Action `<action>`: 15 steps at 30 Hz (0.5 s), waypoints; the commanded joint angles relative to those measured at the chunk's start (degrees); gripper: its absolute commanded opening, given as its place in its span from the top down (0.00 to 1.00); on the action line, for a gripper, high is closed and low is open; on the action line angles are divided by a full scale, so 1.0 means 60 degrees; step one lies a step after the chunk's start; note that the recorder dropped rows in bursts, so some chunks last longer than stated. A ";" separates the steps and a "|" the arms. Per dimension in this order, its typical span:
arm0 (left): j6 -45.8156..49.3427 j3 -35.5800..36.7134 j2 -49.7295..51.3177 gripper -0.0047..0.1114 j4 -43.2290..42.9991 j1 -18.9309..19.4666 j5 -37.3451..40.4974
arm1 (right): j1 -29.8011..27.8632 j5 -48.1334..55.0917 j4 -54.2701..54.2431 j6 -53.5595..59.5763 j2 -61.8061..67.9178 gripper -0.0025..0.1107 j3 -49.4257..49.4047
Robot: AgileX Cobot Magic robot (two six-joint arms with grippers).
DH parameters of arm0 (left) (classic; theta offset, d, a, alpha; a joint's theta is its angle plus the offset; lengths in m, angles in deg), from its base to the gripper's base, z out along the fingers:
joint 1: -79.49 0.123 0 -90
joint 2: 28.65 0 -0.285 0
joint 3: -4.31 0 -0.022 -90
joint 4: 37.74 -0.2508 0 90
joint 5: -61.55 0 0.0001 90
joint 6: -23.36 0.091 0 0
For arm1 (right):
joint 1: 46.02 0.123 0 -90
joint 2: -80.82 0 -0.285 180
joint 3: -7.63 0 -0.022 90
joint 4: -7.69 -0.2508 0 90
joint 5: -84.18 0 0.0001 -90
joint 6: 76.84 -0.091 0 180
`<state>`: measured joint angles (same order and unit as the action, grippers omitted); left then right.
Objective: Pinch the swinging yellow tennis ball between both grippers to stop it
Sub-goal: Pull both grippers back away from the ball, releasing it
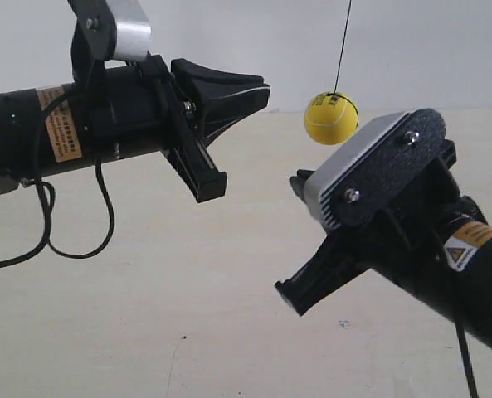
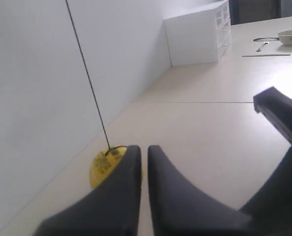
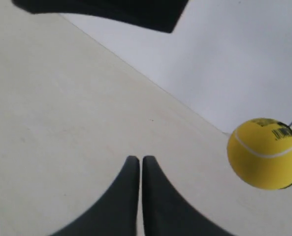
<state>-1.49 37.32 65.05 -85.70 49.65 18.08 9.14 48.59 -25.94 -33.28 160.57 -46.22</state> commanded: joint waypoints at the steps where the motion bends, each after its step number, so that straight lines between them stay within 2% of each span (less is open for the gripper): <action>1: -0.0074 0.0380 -0.0791 0.92 0.0176 -0.0111 0.0208 | 0.0932 -0.0540 -0.0861 0.0566 -0.0076 0.98 -0.0027; 15: -0.0222 0.0539 -0.1207 0.92 0.0176 -0.0111 0.0542 | 0.1006 -0.0441 -0.0876 -0.0052 -0.0076 0.98 -0.0027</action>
<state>-2.05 40.38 58.11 -85.34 49.40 21.01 15.02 46.35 -30.98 -31.88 160.57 -46.22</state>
